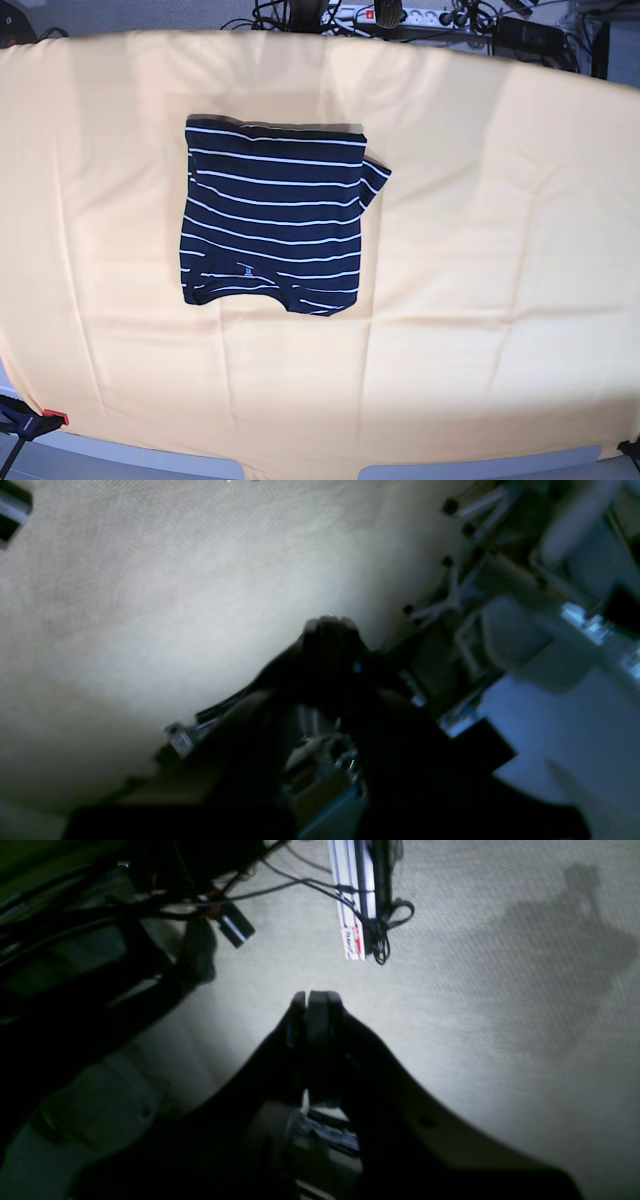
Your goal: Fold the T-shirt properly
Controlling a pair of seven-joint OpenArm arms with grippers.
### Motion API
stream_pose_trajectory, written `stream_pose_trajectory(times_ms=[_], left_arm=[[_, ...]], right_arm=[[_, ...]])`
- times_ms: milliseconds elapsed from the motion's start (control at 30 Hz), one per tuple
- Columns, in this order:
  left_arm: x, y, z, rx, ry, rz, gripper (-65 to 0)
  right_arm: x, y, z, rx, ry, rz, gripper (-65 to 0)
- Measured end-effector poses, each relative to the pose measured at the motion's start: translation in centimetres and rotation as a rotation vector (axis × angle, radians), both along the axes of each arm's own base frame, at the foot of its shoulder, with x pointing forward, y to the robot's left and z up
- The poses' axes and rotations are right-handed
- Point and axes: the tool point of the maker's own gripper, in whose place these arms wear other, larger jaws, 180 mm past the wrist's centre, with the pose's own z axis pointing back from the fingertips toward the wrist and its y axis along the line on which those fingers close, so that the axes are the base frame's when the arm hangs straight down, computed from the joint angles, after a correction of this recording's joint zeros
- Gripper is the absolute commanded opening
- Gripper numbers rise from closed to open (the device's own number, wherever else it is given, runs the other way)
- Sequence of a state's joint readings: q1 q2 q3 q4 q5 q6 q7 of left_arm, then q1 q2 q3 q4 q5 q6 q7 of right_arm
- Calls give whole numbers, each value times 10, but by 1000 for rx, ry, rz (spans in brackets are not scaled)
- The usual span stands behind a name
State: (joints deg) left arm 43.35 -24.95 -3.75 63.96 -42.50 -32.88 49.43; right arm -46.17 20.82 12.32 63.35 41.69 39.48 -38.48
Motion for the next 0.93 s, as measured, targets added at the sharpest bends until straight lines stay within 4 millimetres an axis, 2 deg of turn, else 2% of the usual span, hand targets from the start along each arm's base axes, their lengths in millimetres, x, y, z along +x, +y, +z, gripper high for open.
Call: stream_pose_trajectory(times_ms=[133, 233, 367, 467, 567, 700, 800, 933], left_arm=[[30, 1, -38, 53, -110, 114, -650], [59, 2, -60, 99, -239, 186, -650], [92, 15, -81, 193, -396, 202, -650], [110, 19, -99, 348, -478, 209, -650], [112, -3, -108, 406, -497, 247, -650], [103, -41, -111, 359, -473, 262, -650], [100, -61, -111, 336, -470, 243, -650], [101, -75, -114, 381, -473, 269, -650]], right_arm=[[-4, 10, -30, -5, -8, 31, -650], [7, 27, -47, 9, -63, 77, -650], [19, 35, -81, -151, -107, 231, -650], [28, 43, -93, -231, -150, 302, -650], [41, 51, -97, -244, -176, 357, -650], [55, 88, -100, -182, -225, 400, -650], [45, 103, -98, -147, -215, 439, -650], [35, 97, -99, -160, -193, 459, -650]])
